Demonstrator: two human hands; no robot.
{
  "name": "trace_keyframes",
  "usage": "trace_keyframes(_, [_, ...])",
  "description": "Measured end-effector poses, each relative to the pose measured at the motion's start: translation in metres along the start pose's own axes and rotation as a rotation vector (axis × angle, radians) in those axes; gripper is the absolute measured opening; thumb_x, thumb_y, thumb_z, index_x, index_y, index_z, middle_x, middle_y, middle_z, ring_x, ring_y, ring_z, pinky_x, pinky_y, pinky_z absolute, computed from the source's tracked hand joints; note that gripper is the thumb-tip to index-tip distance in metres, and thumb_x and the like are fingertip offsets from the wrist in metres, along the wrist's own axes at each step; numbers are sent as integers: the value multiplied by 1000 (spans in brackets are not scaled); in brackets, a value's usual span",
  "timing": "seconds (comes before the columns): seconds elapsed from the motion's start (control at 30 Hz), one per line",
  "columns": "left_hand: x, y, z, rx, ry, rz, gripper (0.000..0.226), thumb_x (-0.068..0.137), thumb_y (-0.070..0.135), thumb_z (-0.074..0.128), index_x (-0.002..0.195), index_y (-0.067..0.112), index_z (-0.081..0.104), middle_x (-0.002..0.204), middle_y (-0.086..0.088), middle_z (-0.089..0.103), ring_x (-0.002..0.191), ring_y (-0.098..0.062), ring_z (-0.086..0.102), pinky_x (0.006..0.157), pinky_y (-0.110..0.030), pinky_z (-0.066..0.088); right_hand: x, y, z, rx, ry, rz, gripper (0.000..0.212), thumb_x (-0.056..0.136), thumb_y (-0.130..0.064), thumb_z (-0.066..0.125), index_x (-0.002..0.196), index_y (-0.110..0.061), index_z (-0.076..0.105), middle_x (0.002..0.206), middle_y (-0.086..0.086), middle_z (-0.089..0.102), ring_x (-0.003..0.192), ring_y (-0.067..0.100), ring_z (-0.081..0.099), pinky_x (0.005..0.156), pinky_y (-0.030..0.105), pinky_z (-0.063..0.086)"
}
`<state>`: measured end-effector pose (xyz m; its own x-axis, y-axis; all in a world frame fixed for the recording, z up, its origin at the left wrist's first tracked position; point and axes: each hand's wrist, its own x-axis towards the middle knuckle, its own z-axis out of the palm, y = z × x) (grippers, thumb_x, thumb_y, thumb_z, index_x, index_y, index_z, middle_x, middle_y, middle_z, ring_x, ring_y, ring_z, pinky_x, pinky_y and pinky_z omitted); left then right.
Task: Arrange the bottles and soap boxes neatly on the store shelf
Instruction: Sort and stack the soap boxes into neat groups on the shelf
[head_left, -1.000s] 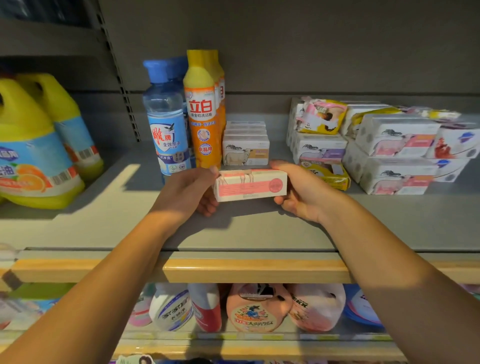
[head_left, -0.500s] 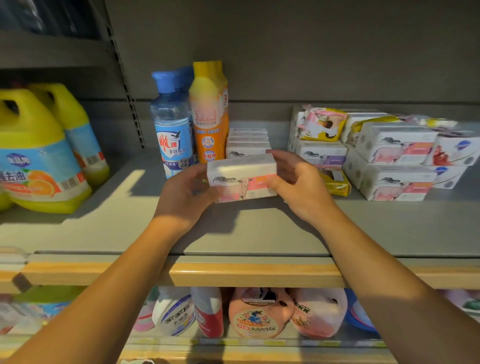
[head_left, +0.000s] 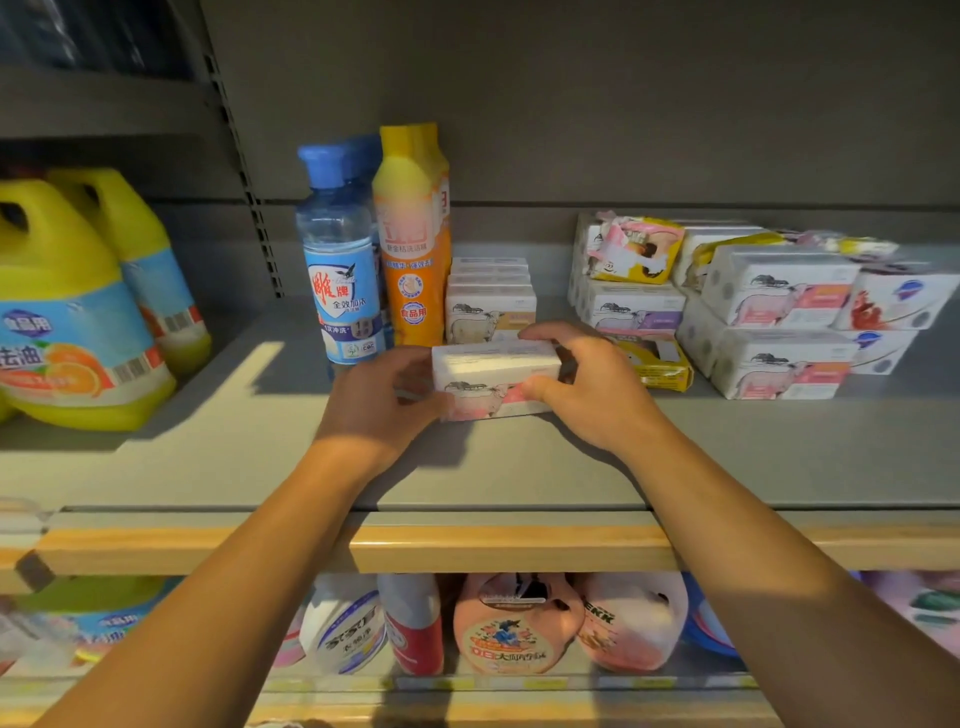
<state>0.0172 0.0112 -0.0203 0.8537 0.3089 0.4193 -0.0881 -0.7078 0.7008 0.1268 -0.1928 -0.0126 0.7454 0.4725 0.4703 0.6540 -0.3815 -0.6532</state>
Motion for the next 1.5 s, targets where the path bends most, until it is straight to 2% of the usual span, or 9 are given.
trace_keyframes(0.1, [2,-5,1,83,20,-35,25,83,27,74,108,25,69,99,10,70,87,2,63,75,-4,44,2,7,-2,-98,47,41,50,79,-19,77,125,-23,60,119,1,60,107,18,56,85,26,45])
trace_keyframes(0.17, [1,-5,3,236,-34,-30,22,85,34,69,106,27,71,103,8,71,94,-11,64,84,-24,51,3,8,-3,-153,86,30,51,79,-20,77,127,-21,61,123,3,56,113,19,53,89,23,41])
trace_keyframes(0.23, [0,-3,6,346,-101,5,18,86,40,65,97,28,72,100,7,72,95,-16,64,82,-32,52,3,6,-2,-243,120,-29,50,78,-22,78,126,-23,63,126,1,52,116,18,49,96,23,39])
trace_keyframes(0.37, [-1,-3,10,454,-149,71,29,88,49,56,105,29,69,104,6,70,99,-16,58,70,-26,40,9,1,7,-435,103,-144,44,81,-20,75,124,-21,65,122,3,59,116,27,48,96,35,43])
trace_keyframes(0.57, [-2,-7,12,514,-193,124,35,91,53,47,115,34,63,121,8,65,117,-19,51,80,-30,42,44,9,17,-551,-12,-142,44,90,-18,65,133,-19,56,129,6,55,122,28,42,99,37,38])
trace_keyframes(0.7, [0,-9,13,497,-182,138,33,91,51,48,114,34,64,120,7,65,116,-20,51,79,-28,39,63,14,28,-543,15,-143,41,90,-16,65,131,-17,59,127,8,57,121,30,43,103,36,35])
trace_keyframes(0.87, [1,-11,14,472,-178,153,28,91,45,47,109,33,65,114,6,67,114,-22,51,85,-34,48,73,21,37,-543,64,-179,40,88,-14,66,128,-17,62,126,7,60,118,32,45,100,35,36])
trace_keyframes(1.07, [3,-11,15,460,-173,163,26,90,43,49,104,29,67,108,4,69,108,-23,54,84,-36,50,78,25,42,-536,76,-178,41,89,-13,63,130,-18,61,127,8,59,116,33,44,96,35,35])
trace_keyframes(1.5, [3,-15,16,459,-144,164,28,85,45,48,98,28,67,99,3,70,103,-24,54,78,-33,49,80,24,44,-558,35,-174,46,93,-17,61,138,-22,55,134,1,56,121,28,42,97,39,44])
